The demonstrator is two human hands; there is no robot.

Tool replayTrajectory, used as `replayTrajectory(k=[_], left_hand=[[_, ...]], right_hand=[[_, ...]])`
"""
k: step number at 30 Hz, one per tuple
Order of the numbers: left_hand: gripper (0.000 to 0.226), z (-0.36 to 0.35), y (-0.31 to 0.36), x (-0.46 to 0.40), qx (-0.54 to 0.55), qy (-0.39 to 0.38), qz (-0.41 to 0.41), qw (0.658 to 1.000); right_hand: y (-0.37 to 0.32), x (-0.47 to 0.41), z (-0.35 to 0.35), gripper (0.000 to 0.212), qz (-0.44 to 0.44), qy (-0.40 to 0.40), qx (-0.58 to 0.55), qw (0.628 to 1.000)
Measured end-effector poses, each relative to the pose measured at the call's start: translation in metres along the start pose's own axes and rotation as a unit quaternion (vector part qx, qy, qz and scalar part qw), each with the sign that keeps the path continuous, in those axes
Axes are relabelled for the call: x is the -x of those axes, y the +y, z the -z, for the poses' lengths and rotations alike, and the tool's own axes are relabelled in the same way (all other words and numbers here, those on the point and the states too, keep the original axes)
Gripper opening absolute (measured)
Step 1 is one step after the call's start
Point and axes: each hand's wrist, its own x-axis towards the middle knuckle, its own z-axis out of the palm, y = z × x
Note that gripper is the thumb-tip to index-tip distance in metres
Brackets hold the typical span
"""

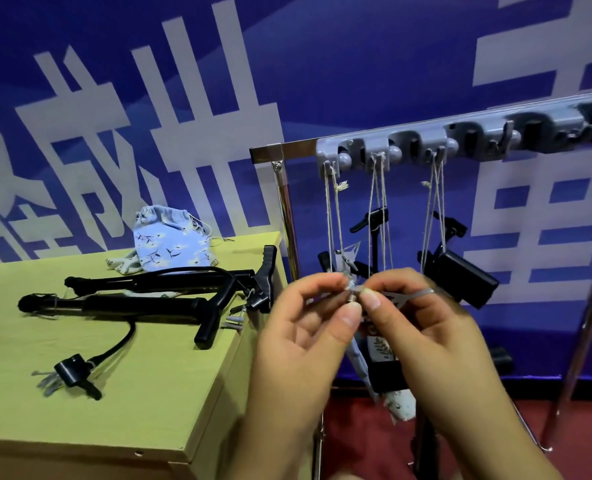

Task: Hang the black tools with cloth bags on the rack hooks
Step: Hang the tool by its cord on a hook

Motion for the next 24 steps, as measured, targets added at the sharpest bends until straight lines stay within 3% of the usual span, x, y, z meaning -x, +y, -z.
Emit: replayTrajectory(k=[3, 15, 18, 20, 22, 24], left_hand=[[0.027, 0.008, 0.004, -0.007, 0.039, -0.064, 0.042, 0.996], [0.028, 0.021, -0.006, -0.017, 0.054, -0.085, 0.051, 0.994], [0.069, 0.03, -0.032, -0.019, 0.046, -0.113, 0.076, 0.99], [0.091, 0.026, -0.048, -0.017, -0.032, -0.147, 0.116, 0.982], [0.092, 0.015, -0.062, -0.004, -0.091, -0.208, 0.156, 0.961], [0.068, 0.002, -0.068, 0.005, -0.08, -0.244, 0.157, 0.954]], right_hand=[[-0.002, -0.001, 0.002, 0.007, -0.001, -0.02, -0.001, 1.0], [0.003, -0.009, 0.0, 0.007, -0.008, -0.059, 0.004, 0.998], [-0.013, -0.021, -0.001, 0.01, -0.047, -0.068, -0.084, 0.993], [-0.029, -0.035, -0.002, 0.014, -0.056, -0.116, -0.138, 0.982], [-0.048, -0.044, -0.004, 0.011, -0.077, -0.183, -0.2, 0.959], [-0.066, -0.056, -0.007, 0.008, -0.097, -0.229, -0.26, 0.933]])
